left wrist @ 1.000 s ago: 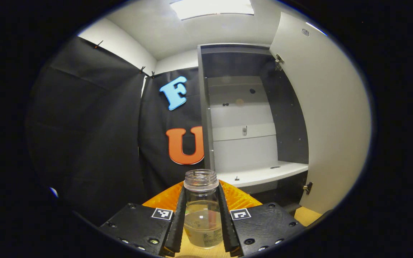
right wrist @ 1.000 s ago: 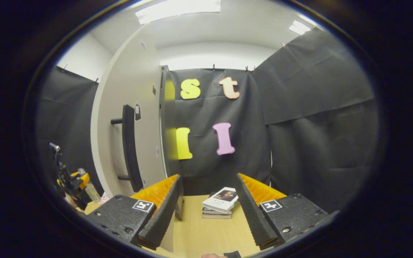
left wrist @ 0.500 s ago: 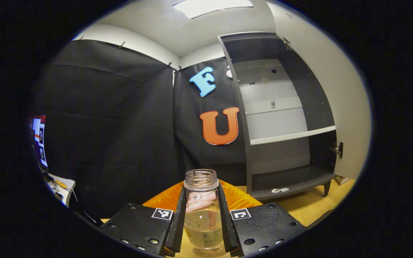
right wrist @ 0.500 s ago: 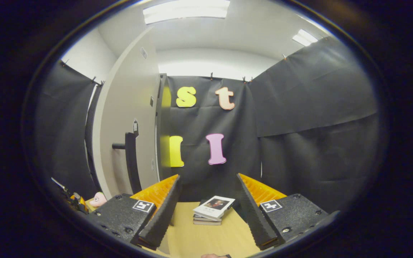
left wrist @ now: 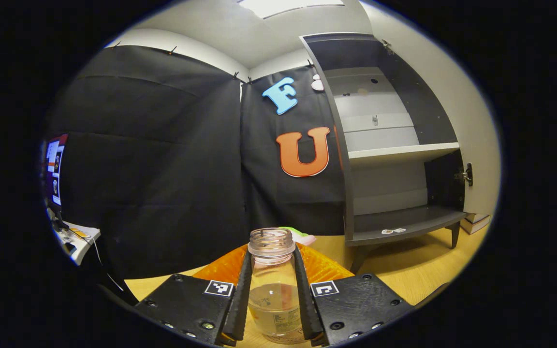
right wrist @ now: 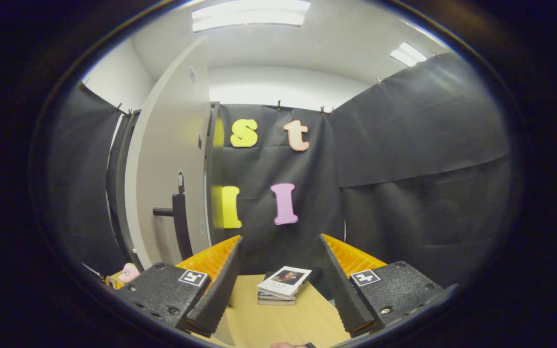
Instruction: Open the cabinet door with the right hand, grasp the bottle in the cabinet with the left hand and place it on the coaster, then close the cabinet door with the right hand.
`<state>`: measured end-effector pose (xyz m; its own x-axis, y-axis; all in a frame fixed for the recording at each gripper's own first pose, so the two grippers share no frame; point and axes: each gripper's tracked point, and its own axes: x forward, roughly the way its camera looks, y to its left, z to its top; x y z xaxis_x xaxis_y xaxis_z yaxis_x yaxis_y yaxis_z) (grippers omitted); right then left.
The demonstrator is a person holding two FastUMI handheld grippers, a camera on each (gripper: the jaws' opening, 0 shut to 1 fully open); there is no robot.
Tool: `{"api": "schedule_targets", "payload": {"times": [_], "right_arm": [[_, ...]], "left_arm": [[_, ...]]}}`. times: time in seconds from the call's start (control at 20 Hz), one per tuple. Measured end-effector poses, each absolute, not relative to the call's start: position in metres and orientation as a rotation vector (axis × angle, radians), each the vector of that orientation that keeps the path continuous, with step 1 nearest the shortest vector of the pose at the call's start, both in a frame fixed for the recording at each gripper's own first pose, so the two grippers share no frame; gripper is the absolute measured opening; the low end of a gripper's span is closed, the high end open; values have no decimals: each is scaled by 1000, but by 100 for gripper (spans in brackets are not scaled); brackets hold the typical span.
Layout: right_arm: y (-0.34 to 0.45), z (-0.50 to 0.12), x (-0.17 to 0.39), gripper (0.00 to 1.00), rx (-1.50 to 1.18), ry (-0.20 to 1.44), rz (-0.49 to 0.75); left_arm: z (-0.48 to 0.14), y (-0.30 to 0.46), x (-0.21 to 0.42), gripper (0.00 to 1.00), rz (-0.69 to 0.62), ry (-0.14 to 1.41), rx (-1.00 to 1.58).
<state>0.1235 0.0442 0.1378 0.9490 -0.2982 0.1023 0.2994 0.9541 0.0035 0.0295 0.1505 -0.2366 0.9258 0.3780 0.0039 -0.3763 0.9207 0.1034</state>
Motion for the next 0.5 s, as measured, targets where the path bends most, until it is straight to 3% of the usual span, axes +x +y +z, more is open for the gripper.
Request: {"api": "schedule_targets", "payload": {"times": [0.35,0.4,0.45,0.5], "right_arm": [[38,135,129,93,5,-93,-352],[36,136,130,93,0,-89,-354],[35,136,129,92,-6,-89,-357],[35,137,129,93,-14,-89,-358]], "left_arm": [[-254,148,26,43,387,35,54],[-249,148,26,32,390,6,68],[-250,148,27,44,389,13,61],[-249,146,27,43,385,11,59]]}}
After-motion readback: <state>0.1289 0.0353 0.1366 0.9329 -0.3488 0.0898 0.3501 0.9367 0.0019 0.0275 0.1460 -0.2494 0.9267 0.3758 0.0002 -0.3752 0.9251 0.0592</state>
